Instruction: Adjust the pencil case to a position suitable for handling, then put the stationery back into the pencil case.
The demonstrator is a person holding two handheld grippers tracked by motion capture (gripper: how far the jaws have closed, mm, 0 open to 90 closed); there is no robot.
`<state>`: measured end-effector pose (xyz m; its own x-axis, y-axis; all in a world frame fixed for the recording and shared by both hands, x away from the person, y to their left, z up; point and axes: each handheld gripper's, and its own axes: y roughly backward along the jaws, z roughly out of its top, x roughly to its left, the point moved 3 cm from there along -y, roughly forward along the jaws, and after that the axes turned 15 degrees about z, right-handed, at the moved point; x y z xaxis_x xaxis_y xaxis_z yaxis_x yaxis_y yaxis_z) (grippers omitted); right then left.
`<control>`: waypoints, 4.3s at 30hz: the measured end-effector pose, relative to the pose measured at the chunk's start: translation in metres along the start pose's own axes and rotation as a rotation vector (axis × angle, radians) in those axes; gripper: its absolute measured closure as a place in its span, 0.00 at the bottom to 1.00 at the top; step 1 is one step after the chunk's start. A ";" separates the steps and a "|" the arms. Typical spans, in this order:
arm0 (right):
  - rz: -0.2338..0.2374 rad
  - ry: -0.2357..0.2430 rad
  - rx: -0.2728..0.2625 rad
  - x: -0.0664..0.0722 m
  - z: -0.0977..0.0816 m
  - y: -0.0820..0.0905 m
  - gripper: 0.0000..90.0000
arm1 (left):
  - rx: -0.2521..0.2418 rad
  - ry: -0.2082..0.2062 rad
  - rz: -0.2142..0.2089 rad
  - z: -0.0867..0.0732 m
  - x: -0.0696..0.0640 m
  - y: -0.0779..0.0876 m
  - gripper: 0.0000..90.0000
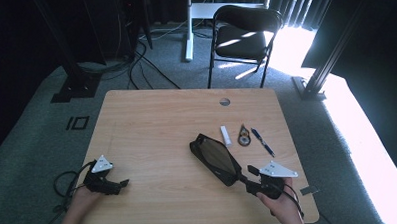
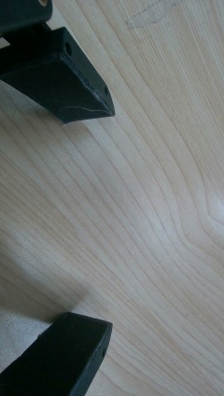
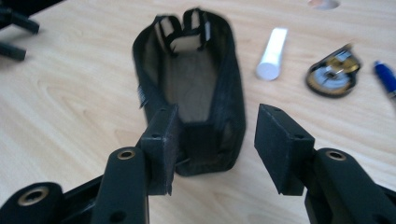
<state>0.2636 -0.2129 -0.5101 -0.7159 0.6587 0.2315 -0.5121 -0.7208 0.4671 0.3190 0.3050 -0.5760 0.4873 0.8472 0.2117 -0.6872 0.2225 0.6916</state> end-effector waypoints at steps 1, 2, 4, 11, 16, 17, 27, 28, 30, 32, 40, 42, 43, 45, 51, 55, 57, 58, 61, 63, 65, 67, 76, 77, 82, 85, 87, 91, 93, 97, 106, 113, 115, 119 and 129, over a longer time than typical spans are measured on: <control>-0.001 0.004 0.000 -0.001 0.001 0.001 0.54 | 0.000 0.000 0.000 0.000 0.000 0.000 0.02; -0.009 0.006 -0.004 -0.003 0.003 0.002 0.53 | 0.000 0.000 0.000 0.000 0.000 0.000 0.02; -0.013 0.009 -0.011 -0.006 0.005 0.003 0.52 | 0.000 0.000 0.000 0.000 0.000 0.000 0.02; -0.032 0.000 -0.038 -0.023 0.017 0.001 0.46 | 0.000 0.000 0.000 0.000 0.000 0.000 0.02; -0.046 0.002 -0.049 -0.035 0.027 -0.002 0.46 | 0.000 0.000 0.000 0.000 0.000 0.000 0.02; -0.051 0.005 -0.048 -0.038 0.029 -0.004 0.46 | 0.000 0.000 0.000 0.000 0.000 0.000 0.02; -0.086 -0.013 -0.037 -0.070 0.045 -0.028 0.47 | 0.001 -0.001 0.000 0.000 0.000 0.000 0.02; -0.088 -0.020 -0.038 -0.072 0.046 -0.030 0.47 | 0.002 0.001 0.000 0.000 0.000 0.000 0.02; -0.091 -0.028 -0.035 -0.078 0.048 -0.035 0.48 | 0.002 0.001 0.000 0.000 0.000 0.000 0.02; -0.094 -0.036 -0.033 -0.083 0.050 -0.039 0.48 | 0.001 0.000 0.000 0.000 0.000 0.000 0.02; -0.104 -0.044 0.005 -0.098 0.057 -0.061 0.49 | 0.001 0.000 0.000 0.000 0.000 0.000 0.02; -0.099 -0.050 0.013 -0.101 0.060 -0.067 0.50 | 0.001 0.000 0.000 0.000 0.000 0.000 0.02; -0.100 -0.048 0.021 -0.103 0.061 -0.070 0.50 | 0.001 0.000 0.000 0.000 0.000 0.000 0.02; -0.094 -0.050 0.031 -0.105 0.064 -0.075 0.50 | 0.001 0.000 0.000 0.000 0.000 0.000 0.02; -0.086 -0.052 0.057 -0.111 0.073 -0.093 0.51 | 0.001 0.000 0.000 0.000 0.000 0.000 0.02; -0.077 -0.061 0.073 -0.115 0.075 -0.106 0.52 | 0.001 0.000 0.000 0.000 0.000 0.000 0.02; -0.074 -0.072 0.083 -0.117 0.076 -0.112 0.52 | 0.001 0.000 0.000 0.000 0.000 0.000 0.02; -0.077 -0.074 0.087 -0.118 0.076 -0.114 0.52 | 0.001 0.000 0.000 0.000 0.000 0.000 0.02; -0.080 -0.086 0.107 -0.122 0.076 -0.123 0.52 | 0.001 0.000 0.000 0.000 0.000 0.000 0.02; -0.082 -0.102 0.116 -0.125 0.076 -0.129 0.53 | 0.001 0.000 0.000 0.000 0.000 0.000 0.02; -0.083 -0.110 0.129 -0.126 0.075 -0.134 0.53 | 0.001 0.000 0.000 0.000 0.000 0.000 0.02; -0.079 -0.123 0.140 -0.127 0.075 -0.139 0.53 | 0.001 0.000 0.000 0.000 0.000 0.000 0.02; -0.096 -0.139 0.203 -0.128 0.072 -0.158 0.52 | 0.001 0.000 0.000 0.000 0.000 0.000 0.02; -0.096 -0.135 0.213 -0.128 0.072 -0.160 0.52 | 0.001 0.000 0.000 0.000 0.000 0.000 0.02; -0.118 -0.130 0.246 -0.130 0.070 -0.166 0.57 | 0.001 0.000 0.000 0.000 0.000 0.000 0.02; -0.129 -0.125 0.257 -0.132 0.070 -0.168 0.60 | 0.001 0.000 0.000 0.000 0.000 0.000 0.02; -0.132 -0.118 0.270 -0.132 0.069 -0.170 0.61 | 0.001 0.000 0.000 0.000 0.000 0.000 0.02; -0.148 -0.111 0.277 -0.132 0.068 -0.173 0.68 | 0.001 0.000 0.000 0.000 0.000 0.000 0.02; -0.166 -0.098 0.276 -0.132 0.069 -0.173 0.75 | 0.001 0.000 0.000 0.000 0.000 0.000 0.02; -0.173 -0.122 0.262 -0.134 0.069 -0.172 0.78 | 0.002 0.000 0.000 0.000 0.000 0.000 0.02; -0.142 -0.156 0.245 -0.133 0.081 -0.150 0.78 | 0.001 0.000 0.000 0.000 0.000 0.000 0.02; -0.114 -0.127 0.211 -0.123 0.094 -0.130 0.78 | 0.001 0.000 0.000 0.000 0.000 0.000 0.02; -0.106 -0.119 0.216 -0.119 0.097 -0.126 0.78 | 0.001 0.000 0.000 0.000 0.000 0.000 0.02; -0.092 -0.115 0.210 -0.111 0.101 -0.116 0.78 | 0.001 0.000 0.000 0.000 0.000 0.000 0.02; -0.030 -0.062 0.141 -0.079 0.113 -0.099 0.78 | 0.001 0.000 0.000 0.000 0.000 0.000 0.02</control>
<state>0.4245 -0.1691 -0.4785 -0.6683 0.6946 0.2662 -0.4576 -0.6660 0.5891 0.3190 0.3050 -0.5760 0.4874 0.8471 0.2118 -0.6864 0.2218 0.6926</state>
